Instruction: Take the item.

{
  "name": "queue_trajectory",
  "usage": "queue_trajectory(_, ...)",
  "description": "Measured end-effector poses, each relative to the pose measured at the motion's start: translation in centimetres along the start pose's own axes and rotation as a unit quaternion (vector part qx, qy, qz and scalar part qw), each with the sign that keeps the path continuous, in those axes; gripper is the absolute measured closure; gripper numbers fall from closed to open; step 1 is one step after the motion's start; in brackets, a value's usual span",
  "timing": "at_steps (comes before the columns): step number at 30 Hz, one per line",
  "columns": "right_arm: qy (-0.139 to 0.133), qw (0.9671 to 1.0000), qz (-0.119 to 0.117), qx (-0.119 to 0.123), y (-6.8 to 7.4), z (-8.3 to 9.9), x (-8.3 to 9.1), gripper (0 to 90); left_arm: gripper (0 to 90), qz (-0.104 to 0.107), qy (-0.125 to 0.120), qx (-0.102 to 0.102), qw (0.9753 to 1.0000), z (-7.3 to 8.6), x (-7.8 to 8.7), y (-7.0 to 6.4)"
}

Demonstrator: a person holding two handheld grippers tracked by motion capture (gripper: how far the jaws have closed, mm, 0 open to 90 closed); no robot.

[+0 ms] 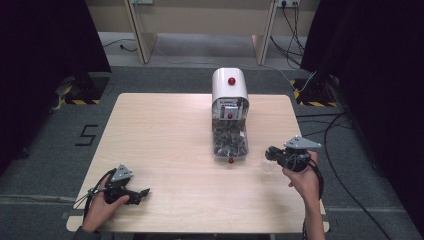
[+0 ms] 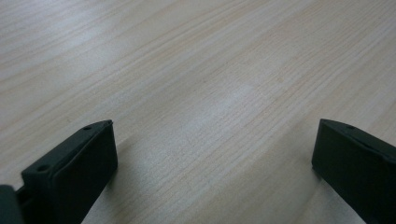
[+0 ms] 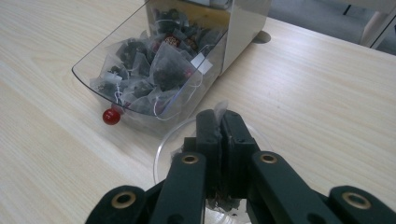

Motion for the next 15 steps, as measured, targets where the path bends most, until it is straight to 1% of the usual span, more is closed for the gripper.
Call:
queue_trajectory(7,0.001,1.0,-0.002,-0.004,0.03,0.1,-0.22,81.2,0.0,0.0,0.0,0.0,1.0,0.0,0.0,0.0)
queue_trajectory(8,0.0,1.0,-0.002,-0.001,-0.03,0.09,-0.25,80.0,0.0,0.0,0.0,0.0,1.0,0.0,0.0,0.0)
queue_trajectory(9,-0.001,1.0,-0.002,-0.004,0.03,0.08,-0.26,78.6,0.0,0.0,0.0,0.0,1.0,0.0,0.0,0.0)
queue_trajectory(10,-0.003,1.0,-0.002,-0.002,-0.01,-0.01,-0.25,76.9,0.0,0.0,0.0,0.0,1.0,0.0,0.0,0.0)
queue_trajectory(15,-0.013,0.9999,-0.001,-0.003,-0.04,-0.32,-0.14,75.2,0.0,0.0,0.0,0.0,1.0,0.0,0.0,0.0)
Point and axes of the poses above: each handheld gripper's, and its own axes: x roughly backward along the jaws, z roughly out of its underside, y roughly to its left, the point moved 8 cm from there along -x, roughly forward along the jaws, and after that the axes turned 6 degrees about -y, right-handed, at the moved point
